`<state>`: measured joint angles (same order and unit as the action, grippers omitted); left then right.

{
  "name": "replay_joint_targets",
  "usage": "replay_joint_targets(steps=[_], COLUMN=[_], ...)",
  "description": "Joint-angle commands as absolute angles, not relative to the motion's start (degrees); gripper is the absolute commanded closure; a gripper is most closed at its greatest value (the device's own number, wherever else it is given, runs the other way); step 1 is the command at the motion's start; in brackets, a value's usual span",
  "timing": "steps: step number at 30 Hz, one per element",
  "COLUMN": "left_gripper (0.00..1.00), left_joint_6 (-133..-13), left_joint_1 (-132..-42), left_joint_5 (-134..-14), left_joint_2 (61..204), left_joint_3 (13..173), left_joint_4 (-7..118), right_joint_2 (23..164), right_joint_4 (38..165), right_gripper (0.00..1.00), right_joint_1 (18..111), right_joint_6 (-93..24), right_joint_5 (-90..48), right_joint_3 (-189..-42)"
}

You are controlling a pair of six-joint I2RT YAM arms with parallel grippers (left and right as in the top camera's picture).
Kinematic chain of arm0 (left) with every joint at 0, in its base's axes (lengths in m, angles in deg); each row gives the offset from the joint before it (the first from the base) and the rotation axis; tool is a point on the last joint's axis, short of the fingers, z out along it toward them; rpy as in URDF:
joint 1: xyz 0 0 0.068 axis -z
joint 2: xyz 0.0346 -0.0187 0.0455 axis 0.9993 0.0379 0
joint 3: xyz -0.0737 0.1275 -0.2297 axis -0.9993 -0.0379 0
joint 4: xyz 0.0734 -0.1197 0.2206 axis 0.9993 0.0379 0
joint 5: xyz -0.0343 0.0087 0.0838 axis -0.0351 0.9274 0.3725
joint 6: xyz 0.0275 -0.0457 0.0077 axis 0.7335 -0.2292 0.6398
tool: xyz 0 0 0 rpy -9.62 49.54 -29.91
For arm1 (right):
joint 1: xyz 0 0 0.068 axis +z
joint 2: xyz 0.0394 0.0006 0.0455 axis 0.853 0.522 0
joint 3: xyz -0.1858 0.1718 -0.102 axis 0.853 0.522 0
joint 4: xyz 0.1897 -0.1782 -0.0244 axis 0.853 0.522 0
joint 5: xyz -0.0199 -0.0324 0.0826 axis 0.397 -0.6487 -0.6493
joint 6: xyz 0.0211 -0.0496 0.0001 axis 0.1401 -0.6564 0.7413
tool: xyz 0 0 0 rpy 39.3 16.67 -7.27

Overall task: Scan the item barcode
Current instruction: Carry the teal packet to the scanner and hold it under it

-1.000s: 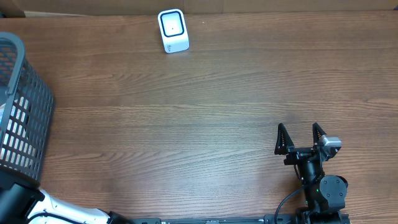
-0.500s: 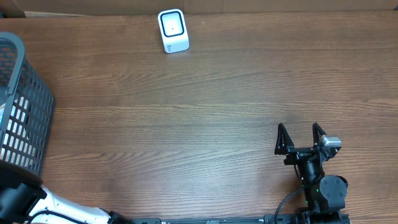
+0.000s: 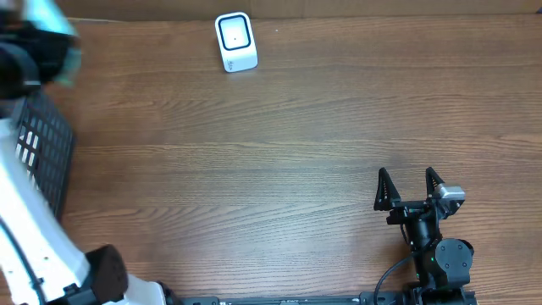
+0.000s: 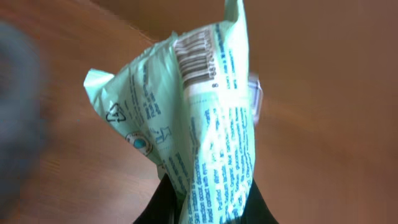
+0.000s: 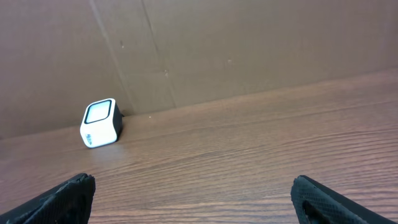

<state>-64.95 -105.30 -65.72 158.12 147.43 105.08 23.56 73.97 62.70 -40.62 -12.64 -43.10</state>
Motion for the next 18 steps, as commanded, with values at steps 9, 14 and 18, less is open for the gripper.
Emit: replay_joint_targets(steps=[9,14,18], left_gripper=[0.96,0.96,0.96], left_joint_6=[-73.5,-76.7,-79.3], left_joint_1=[-78.9,-70.9,-67.1], left_joint_5=[-47.3,-47.2,-46.9], left_joint_2=[169.9,171.9,172.1], left_joint_3=[130.3,116.8,108.1], left_joint_4=[109.4,101.7,94.2], right_joint_2=[22.9,22.9,22.9], right_joint_4=[73.6,73.6,73.6], right_gripper=[0.0,0.0,0.0], right_joint_1=[62.6,62.6,62.6], right_joint_6=[-40.5,-40.5,-40.5], right_joint_5=[-12.4,-12.4,-12.4], right_joint_3=[-42.5,-42.5,-42.5])
